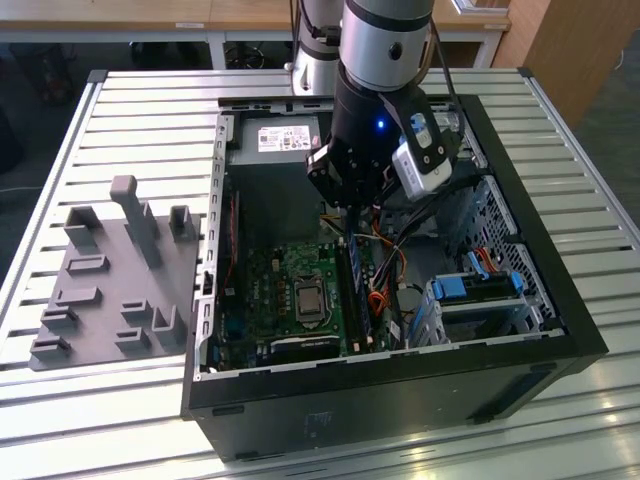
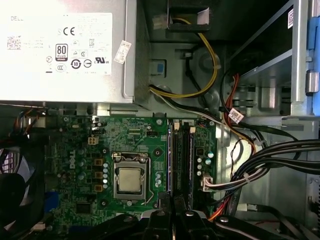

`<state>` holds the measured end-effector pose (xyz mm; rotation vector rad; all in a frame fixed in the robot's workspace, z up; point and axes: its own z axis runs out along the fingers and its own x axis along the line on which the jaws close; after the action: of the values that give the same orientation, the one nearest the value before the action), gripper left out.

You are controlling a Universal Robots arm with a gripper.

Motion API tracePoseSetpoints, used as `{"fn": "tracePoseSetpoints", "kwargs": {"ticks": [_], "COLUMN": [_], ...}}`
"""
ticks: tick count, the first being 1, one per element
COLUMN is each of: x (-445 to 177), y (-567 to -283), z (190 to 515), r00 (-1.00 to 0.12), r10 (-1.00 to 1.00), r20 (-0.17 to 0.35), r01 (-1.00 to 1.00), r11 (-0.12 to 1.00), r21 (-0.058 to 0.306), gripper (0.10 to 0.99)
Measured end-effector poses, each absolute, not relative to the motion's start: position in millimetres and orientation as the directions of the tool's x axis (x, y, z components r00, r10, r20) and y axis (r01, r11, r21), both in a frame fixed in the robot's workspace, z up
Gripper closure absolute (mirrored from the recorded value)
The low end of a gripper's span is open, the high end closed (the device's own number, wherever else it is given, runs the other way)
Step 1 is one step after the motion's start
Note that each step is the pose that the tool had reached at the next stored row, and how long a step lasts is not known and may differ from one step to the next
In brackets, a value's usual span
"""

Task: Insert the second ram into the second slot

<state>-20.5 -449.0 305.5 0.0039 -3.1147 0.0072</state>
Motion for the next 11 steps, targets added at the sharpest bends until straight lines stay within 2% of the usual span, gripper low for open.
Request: {"fn": "tracePoseSetpoints", "kwargs": {"ticks": [11], "x": [-20.5], "y": [-449.0], "z": [302.0], "r00": [-1.000], "r10": [-0.002], "r20": [0.027], "r01": [-0.003], "r11": [1.000], "r21": [-0.005], "gripper": [0.949]}}
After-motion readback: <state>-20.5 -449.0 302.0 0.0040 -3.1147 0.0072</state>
